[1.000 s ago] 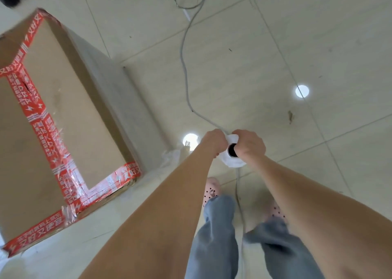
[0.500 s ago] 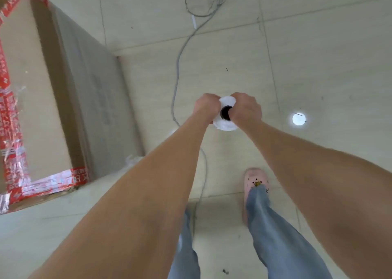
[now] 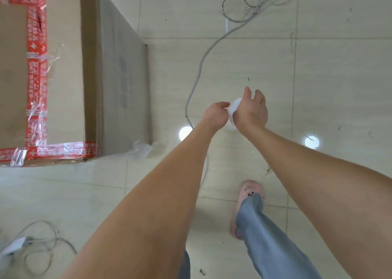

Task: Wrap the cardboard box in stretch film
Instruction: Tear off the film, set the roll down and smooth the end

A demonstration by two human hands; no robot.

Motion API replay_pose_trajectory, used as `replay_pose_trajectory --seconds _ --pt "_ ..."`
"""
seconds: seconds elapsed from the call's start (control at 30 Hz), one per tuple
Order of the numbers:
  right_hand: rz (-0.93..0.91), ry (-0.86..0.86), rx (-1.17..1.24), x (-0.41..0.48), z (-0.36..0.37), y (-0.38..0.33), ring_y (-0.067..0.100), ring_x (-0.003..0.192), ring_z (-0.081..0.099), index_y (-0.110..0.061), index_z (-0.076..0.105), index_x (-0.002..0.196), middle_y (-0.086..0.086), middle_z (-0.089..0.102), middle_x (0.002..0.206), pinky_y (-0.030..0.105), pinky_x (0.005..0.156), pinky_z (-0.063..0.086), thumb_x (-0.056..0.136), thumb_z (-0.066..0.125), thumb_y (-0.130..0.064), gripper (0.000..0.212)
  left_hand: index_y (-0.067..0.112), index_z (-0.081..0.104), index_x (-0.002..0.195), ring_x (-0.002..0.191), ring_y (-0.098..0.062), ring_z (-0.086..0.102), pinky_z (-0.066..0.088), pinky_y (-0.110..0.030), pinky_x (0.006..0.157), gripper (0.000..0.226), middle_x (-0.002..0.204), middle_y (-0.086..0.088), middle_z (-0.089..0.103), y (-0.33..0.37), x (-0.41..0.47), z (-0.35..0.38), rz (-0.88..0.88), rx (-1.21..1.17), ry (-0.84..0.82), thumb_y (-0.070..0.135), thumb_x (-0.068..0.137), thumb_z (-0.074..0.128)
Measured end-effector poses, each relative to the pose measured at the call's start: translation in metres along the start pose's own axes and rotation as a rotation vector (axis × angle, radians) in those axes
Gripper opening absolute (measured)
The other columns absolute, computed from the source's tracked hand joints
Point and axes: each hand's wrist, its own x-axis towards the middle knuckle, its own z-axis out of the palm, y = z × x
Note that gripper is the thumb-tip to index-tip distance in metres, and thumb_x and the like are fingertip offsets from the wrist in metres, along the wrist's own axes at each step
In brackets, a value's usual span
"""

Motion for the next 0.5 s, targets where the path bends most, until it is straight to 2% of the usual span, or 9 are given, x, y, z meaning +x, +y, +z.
replay_pose_trajectory --seconds 0.07,0.13,0.2,0.37,0.5 --pt "-0.152 0.060 0.019 -0.005 0.007 -0.020 0.023 0.144 0.013 -0.021 0.025 0.146 0.009 0.016 0.156 0.033 0.114 0.022 0.092 0.043 -0.009 0.058 0.008 0.059 0.126 0.118 -0.029 0.056 0.049 -0.034 0.095 0.042 0.127 -0.011 0.060 -0.014 -0.007 -0.012 0.027 0.036 0.083 0.002 0.092 0.034" --pt "-0.303 0.080 0.043 -0.016 0.022 -0.043 0.023 0.141 0.019 -0.020 0.029 0.145 0.007 0.020 0.154 0.034 0.110 0.027 0.089 0.045 -0.007 0.059 0.002 0.065 0.105 0.106 -0.033 0.060 0.049 -0.031 0.077 0.033 0.110 -0.016 0.067 -0.035 -0.010 -0.027 0.041 0.172 0.166 0.002 0.088 0.037" --pt "-0.423 0.073 0.028 -0.028 0.048 -0.065 0.024 0.136 0.026 -0.021 0.034 0.142 0.007 0.026 0.149 0.034 0.103 0.033 0.085 0.048 -0.005 0.061 0.001 0.064 0.099 0.102 -0.035 0.061 0.047 -0.034 0.074 0.027 0.104 -0.017 0.067 -0.061 -0.009 -0.046 0.014 0.356 0.202 0.003 0.087 0.040" --pt "-0.382 -0.152 0.176 -0.048 0.138 -0.100 0.026 0.129 0.034 -0.023 0.042 0.138 0.005 0.038 0.141 0.036 0.097 0.038 0.090 0.044 -0.008 0.050 0.012 0.060 0.113 0.106 -0.027 0.060 0.041 -0.031 0.071 0.029 0.115 -0.008 0.061 -0.140 0.004 -0.091 -0.071 0.803 0.235 0.005 0.090 0.045" --pt "-0.355 -0.337 0.300 -0.055 0.212 -0.115 0.024 0.130 0.039 -0.024 0.050 0.134 0.003 0.043 0.140 0.036 0.098 0.038 0.092 0.046 -0.013 0.044 0.011 0.055 0.123 0.116 -0.027 0.056 0.046 -0.035 0.083 0.033 0.123 -0.009 0.056 -0.196 0.022 -0.111 -0.118 0.993 0.244 0.005 0.093 0.045"
